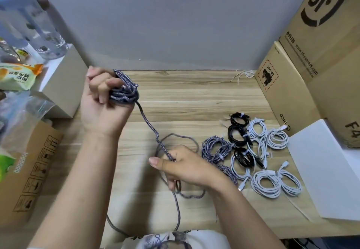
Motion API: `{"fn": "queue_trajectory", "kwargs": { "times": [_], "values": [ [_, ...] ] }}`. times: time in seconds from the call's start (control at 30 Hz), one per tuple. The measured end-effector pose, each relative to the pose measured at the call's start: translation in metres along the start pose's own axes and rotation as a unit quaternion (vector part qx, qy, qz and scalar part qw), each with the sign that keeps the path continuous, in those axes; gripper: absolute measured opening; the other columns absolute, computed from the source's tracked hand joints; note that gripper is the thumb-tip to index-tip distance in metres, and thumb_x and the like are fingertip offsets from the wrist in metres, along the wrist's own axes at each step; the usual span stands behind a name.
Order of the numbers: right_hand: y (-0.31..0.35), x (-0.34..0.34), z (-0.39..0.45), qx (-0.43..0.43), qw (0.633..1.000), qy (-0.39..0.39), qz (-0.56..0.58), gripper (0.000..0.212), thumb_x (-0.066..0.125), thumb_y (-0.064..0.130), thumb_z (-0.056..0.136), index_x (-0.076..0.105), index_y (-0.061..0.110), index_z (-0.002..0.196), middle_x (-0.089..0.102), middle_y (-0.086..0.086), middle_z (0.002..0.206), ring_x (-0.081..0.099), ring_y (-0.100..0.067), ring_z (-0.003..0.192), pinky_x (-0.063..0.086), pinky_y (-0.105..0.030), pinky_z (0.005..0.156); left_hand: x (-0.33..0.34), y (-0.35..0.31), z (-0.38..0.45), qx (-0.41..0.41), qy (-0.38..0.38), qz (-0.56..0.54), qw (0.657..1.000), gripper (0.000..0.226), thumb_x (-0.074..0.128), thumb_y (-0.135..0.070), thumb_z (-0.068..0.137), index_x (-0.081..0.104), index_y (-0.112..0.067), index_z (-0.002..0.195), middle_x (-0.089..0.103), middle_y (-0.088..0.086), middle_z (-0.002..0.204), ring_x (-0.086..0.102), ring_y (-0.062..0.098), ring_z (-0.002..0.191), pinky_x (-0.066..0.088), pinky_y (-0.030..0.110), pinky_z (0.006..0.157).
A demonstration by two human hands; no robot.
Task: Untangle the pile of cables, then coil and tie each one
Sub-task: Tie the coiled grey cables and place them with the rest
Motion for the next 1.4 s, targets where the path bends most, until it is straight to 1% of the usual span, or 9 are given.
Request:
{"fn": "queue_trajectory", "kwargs": {
  "times": [0.2, 0.33, 0.5, 0.63, 0.8, 0.9, 1.03, 1.23, 1.4],
  "values": [
    [0.025, 0.0, -0.013, -0.037, 0.997, -0.051, -0.04, 0.034, 0.059, 0.025, 0.092, 0.048, 0.002, 0.069, 0.045, 0.016, 0.039, 0.044, 0.009, 0.042, 0.028, -0.012, 0.045, -0.026, -0.003, 0.014, 0.055, -0.074, 0.201, 0.975, 0.021, 0.051, -0.011, 0.092, 0.058, -0.005, 0.074, 0.04, 0.001, 0.041, 0.038, 0.016, 0.035, 0.052, 0.028, 0.056],
    [0.03, -0.004, -0.016, -0.04, 0.986, -0.112, -0.119, 0.025, 0.061, 0.034, 0.088, 0.051, 0.021, 0.07, 0.048, 0.01, 0.051, 0.042, 0.0, 0.049, 0.031, -0.015, 0.049, -0.04, 0.013, 0.018, 0.133, -0.171, 0.509, 0.833, 0.025, 0.037, -0.021, 0.1, 0.051, -0.012, 0.08, 0.034, -0.011, 0.042, 0.03, 0.006, 0.036, 0.048, 0.02, 0.057],
    [0.028, -0.021, -0.022, -0.047, 0.967, -0.207, -0.143, 0.005, 0.061, 0.028, 0.087, 0.063, 0.026, 0.083, 0.051, 0.002, 0.053, 0.04, -0.01, 0.05, 0.036, -0.031, 0.056, -0.05, 0.026, 0.011, 0.079, -0.103, 0.778, 0.614, 0.024, 0.047, -0.016, 0.097, 0.057, -0.013, 0.076, 0.049, -0.003, 0.042, 0.043, 0.009, 0.041, 0.04, 0.022, 0.052],
    [0.026, -0.032, -0.023, -0.06, 0.944, -0.301, -0.123, 0.025, 0.054, 0.025, 0.074, 0.061, 0.038, 0.095, 0.07, 0.006, 0.076, 0.05, -0.004, 0.053, 0.048, -0.032, 0.065, -0.054, 0.04, 0.0, -0.046, -0.024, 0.839, 0.541, 0.044, 0.046, -0.045, 0.089, 0.056, -0.012, 0.061, 0.05, 0.004, 0.043, 0.043, 0.017, 0.04, 0.035, 0.022, 0.046],
    [0.03, -0.048, -0.03, -0.079, 0.872, -0.43, -0.219, 0.042, 0.05, 0.022, 0.061, 0.049, 0.042, 0.098, 0.045, 0.009, 0.045, 0.041, -0.015, 0.049, 0.044, -0.032, 0.054, -0.048, 0.045, -0.016, -0.223, 0.056, 0.761, 0.606, 0.068, 0.046, -0.077, 0.073, 0.056, -0.01, 0.063, 0.039, 0.0, 0.036, 0.034, 0.017, 0.038, 0.038, 0.024, 0.052],
    [0.033, -0.05, -0.028, -0.106, 0.852, -0.451, -0.242, 0.043, 0.053, 0.018, 0.059, 0.05, 0.037, 0.098, 0.038, 0.014, 0.043, 0.047, -0.018, 0.051, 0.045, -0.032, 0.052, -0.043, 0.045, -0.022, -0.299, 0.085, 0.744, 0.591, 0.039, 0.07, -0.056, 0.064, 0.056, -0.022, 0.052, 0.038, -0.004, 0.035, 0.032, 0.014, 0.036, 0.044, 0.032, 0.059],
    [0.032, -0.052, -0.025, -0.145, 0.832, -0.463, -0.268, 0.018, 0.061, 0.015, 0.066, 0.062, 0.026, 0.081, 0.034, 0.015, 0.042, 0.049, -0.02, 0.047, 0.045, -0.03, 0.056, -0.037, 0.043, -0.03, -0.357, 0.109, 0.719, 0.586, 0.034, 0.065, -0.043, 0.073, 0.053, -0.021, 0.05, 0.035, -0.004, 0.034, 0.029, 0.015, 0.035, 0.046, 0.034, 0.06],
    [0.018, -0.06, -0.007, -0.095, 0.801, -0.476, -0.35, 0.028, 0.07, -0.001, 0.06, 0.065, 0.024, 0.071, 0.059, 0.01, 0.053, 0.041, -0.011, 0.05, 0.025, -0.027, 0.066, -0.024, 0.047, -0.037, -0.421, 0.271, 0.424, 0.754, 0.034, 0.051, -0.044, 0.093, 0.049, -0.023, 0.067, 0.027, -0.004, 0.037, 0.025, 0.011, 0.032, 0.048, 0.026, 0.062],
    [-0.013, -0.046, 0.005, -0.038, 0.834, -0.367, -0.411, 0.031, 0.075, -0.001, 0.056, 0.065, 0.028, 0.063, 0.064, 0.008, 0.065, 0.06, -0.022, 0.071, 0.014, -0.032, 0.064, -0.001, 0.056, -0.025, -0.295, 0.329, 0.195, 0.876, 0.026, 0.051, -0.033, 0.096, 0.042, -0.017, 0.077, 0.025, -0.006, 0.039, 0.023, 0.013, 0.035, 0.044, 0.027, 0.07]
  ]
}}
Point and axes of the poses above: each hand's wrist, its own z-axis towards the middle knuckle, its own x-axis out of the palm, y = z × x, the point moved 2 cm from there along z, towards the middle knuckle
